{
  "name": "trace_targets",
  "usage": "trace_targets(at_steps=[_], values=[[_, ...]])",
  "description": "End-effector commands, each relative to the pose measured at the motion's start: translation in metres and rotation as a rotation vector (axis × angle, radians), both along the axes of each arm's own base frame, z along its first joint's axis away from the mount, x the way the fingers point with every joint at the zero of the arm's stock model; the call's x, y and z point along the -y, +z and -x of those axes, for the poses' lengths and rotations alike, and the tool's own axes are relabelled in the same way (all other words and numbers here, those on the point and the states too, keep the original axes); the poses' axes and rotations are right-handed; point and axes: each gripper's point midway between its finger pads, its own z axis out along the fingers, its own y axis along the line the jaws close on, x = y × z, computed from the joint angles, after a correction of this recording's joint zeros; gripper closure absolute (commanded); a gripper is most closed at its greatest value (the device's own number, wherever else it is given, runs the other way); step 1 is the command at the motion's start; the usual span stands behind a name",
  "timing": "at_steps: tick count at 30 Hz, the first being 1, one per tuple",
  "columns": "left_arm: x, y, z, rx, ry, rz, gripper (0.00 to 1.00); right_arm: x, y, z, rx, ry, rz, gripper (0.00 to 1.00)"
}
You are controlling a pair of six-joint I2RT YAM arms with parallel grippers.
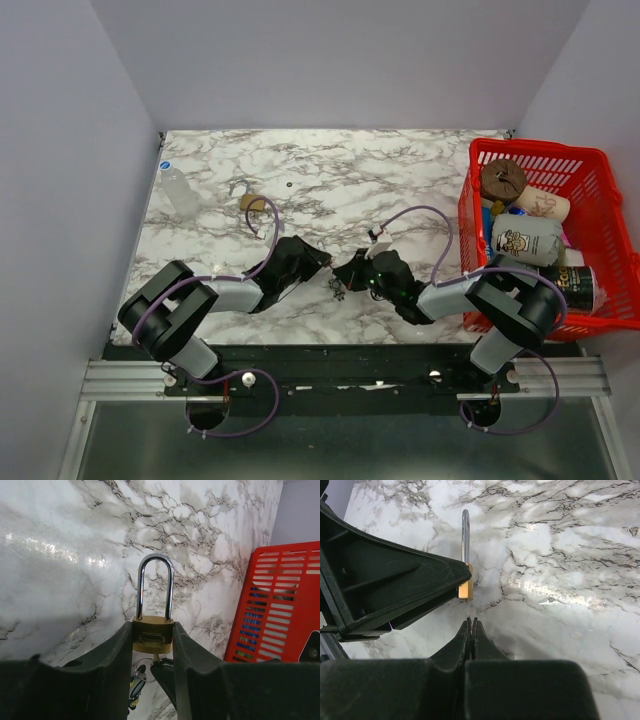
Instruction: Unlock with the key
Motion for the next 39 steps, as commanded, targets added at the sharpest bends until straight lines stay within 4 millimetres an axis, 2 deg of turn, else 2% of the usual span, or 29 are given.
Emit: trace_targets(at_steps=[1,17,26,39], values=[[-0.002,-0.008,0.006,-0.014,-0.004,-0.026,1.0,0.001,0.021,-0.027,0.102,-0.092,-0.009,0.99],[0.007,-0.01,0.011,-0.02,-0.01,-0.022,1.0,-0.017,0.029,-0.043,0.118,-0.096,-0.031,0.99],[0.018,-0.006,0.017,-0.021,-0.015,0.011,1.0,-0.025,0.034,-0.053,0.135,-0.108,-0.05,0.99],[0.024,-0.006,0.029,-0.025,-0.027,0.024,1.0,-0.022,0.042,-0.061,0.177,-0.147,-0.054,0.99]])
